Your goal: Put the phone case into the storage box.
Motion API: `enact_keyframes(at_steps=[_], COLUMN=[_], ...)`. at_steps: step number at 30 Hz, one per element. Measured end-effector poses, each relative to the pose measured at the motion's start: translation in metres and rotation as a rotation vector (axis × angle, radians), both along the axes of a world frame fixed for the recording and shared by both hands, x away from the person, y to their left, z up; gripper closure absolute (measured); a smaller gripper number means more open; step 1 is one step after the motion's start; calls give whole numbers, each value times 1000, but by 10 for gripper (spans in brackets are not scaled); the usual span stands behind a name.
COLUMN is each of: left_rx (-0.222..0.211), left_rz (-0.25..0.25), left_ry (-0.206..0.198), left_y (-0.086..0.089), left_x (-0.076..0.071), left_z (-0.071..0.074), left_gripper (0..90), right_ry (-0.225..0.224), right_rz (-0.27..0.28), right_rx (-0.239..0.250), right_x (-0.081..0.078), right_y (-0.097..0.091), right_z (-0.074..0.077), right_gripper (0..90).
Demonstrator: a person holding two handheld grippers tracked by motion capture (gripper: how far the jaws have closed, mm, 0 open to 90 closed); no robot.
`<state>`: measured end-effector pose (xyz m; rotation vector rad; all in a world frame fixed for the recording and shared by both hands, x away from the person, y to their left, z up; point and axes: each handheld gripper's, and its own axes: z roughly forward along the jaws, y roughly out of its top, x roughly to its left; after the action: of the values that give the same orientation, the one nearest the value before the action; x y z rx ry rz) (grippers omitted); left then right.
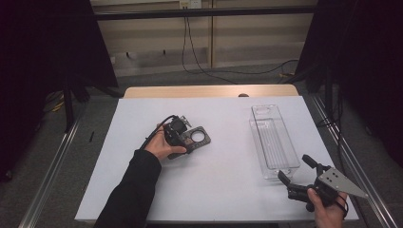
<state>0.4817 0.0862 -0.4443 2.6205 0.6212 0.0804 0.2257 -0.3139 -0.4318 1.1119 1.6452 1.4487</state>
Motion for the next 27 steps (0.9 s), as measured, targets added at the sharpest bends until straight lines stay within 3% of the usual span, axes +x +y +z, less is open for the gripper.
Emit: enact_keyframes(at_steps=[9, 16, 27], left_rx=[13, -7, -95], left_rz=[13, 24, 68], left_ry=[1, -2, -22], left_y=[-1, 2, 8], left_x=[-2, -2, -5], left_z=[2, 2, 0], left_gripper=[120, 124, 125], right_ry=[1, 1, 1], right_rz=[-2, -4, -4], right_rx=[2, 3, 1], right_x=[0, 0, 0], right_y=[0, 0, 0], right_z=[0, 0, 0], right_gripper=[0, 0, 0])
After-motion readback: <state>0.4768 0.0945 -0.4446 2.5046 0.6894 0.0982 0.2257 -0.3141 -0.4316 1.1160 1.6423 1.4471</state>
